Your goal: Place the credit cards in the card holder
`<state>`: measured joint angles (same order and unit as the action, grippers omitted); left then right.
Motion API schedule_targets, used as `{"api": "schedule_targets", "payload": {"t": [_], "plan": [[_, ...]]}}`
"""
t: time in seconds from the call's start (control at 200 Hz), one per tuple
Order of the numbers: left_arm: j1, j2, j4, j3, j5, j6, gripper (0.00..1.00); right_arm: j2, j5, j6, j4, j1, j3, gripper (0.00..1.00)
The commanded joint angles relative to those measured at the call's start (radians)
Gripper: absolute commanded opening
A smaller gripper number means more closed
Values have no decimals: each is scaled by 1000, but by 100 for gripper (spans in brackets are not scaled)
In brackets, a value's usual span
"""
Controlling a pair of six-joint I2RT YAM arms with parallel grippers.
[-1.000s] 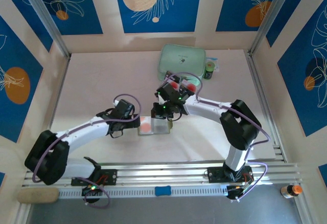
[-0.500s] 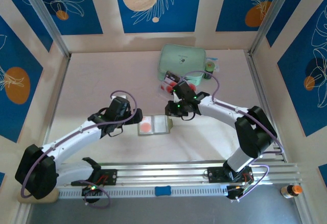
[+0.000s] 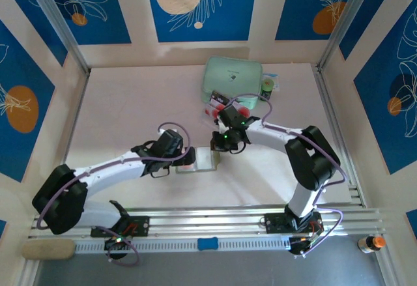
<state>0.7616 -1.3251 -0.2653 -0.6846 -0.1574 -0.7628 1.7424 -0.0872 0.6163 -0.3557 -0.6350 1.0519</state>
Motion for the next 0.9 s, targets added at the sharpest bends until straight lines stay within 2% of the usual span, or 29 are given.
{"api": "schedule_targets", "payload": {"t": [0.0,0.585,0.895], "plan": [[20,-34,19,-42,-10,-8,100,29,-45,-22,3,-13,50,1],[36,-119,11,-67,-30,24,100,116,-31,-39,-12,-14,86,0],[37,-133,8,-70,-37,34,100,158,-93,-9,25,-23,82,0]]}}
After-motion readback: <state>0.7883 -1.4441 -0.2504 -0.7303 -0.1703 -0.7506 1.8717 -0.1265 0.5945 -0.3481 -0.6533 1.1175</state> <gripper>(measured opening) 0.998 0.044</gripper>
